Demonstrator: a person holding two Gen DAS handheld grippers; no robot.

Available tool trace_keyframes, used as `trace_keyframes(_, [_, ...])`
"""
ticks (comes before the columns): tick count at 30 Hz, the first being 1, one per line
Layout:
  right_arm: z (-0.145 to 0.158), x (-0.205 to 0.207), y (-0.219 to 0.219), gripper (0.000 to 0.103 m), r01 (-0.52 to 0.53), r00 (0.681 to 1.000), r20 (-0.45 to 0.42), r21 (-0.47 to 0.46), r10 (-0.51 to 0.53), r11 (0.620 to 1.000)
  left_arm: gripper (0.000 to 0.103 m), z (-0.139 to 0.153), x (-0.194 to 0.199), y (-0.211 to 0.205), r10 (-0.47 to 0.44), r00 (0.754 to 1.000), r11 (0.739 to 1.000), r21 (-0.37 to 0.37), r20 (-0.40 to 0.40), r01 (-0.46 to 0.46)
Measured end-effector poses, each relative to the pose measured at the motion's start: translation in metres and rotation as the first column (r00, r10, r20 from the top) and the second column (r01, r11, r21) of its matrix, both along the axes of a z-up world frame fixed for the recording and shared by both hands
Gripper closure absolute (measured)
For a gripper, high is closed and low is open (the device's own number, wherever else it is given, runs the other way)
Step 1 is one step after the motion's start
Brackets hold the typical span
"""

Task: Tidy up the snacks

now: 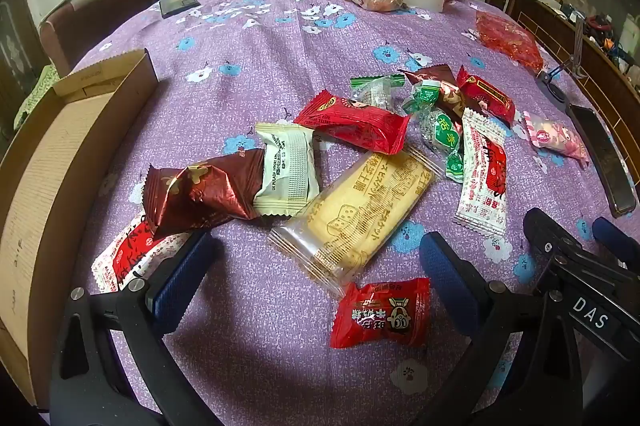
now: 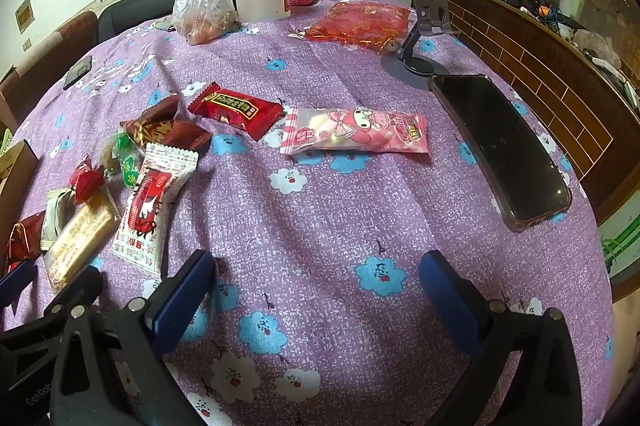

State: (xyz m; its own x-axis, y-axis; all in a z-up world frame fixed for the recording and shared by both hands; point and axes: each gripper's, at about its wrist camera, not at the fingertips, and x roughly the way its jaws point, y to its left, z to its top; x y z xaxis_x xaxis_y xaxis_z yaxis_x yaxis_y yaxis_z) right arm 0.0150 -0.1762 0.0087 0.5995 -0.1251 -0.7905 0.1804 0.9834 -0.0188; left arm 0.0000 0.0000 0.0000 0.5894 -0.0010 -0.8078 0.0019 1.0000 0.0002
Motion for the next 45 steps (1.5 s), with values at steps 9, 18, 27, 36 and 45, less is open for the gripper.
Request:
trace_keyframes(9, [-0.0001, -0.0004, -0.0001, 0.000, 0.000, 1.000, 0.000, 0.002, 0.000, 1.000, 0.000, 0.0000, 0.0000, 0.0001, 0.000, 1.000, 1.000, 0.000, 0.000, 0.000])
trace_keyframes(18, [0.0000, -0.0009, -0.0011, 0.000, 0.000, 1.000, 0.001, 0.007, 0.000, 1.000, 0.000, 0.0002, 0.0002, 0.0003, -0.003, 1.000, 1.000, 0.000, 0.001, 0.003])
trace_keyframes(27, [0.0037, -0.0039, 0.0006, 0.000, 0.005, 1.000, 0.000, 0.005, -0.005, 1.000, 0.000, 0.0017, 0.0007, -0.0016, -0.020, 1.000, 1.000, -0.002, -0.001, 0.020])
trace_keyframes(36, [-0.0003, 0.0004, -0.0007, 0.000, 0.016, 1.000, 0.001, 0.004, -0.016, 1.000, 0.000, 0.0022, 0.0005, -0.0015, -0.020, 1.000, 1.000, -0.001, 0.000, 0.020])
trace_keyframes(45, [-0.0004, 0.0008, -0.0002, 0.000, 0.020, 1.000, 0.001, 0.002, -0.020, 1.000, 0.000, 0.0017, -0.0043, -0.0018, -0.010, 1.000, 1.000, 0.003, 0.001, 0.010])
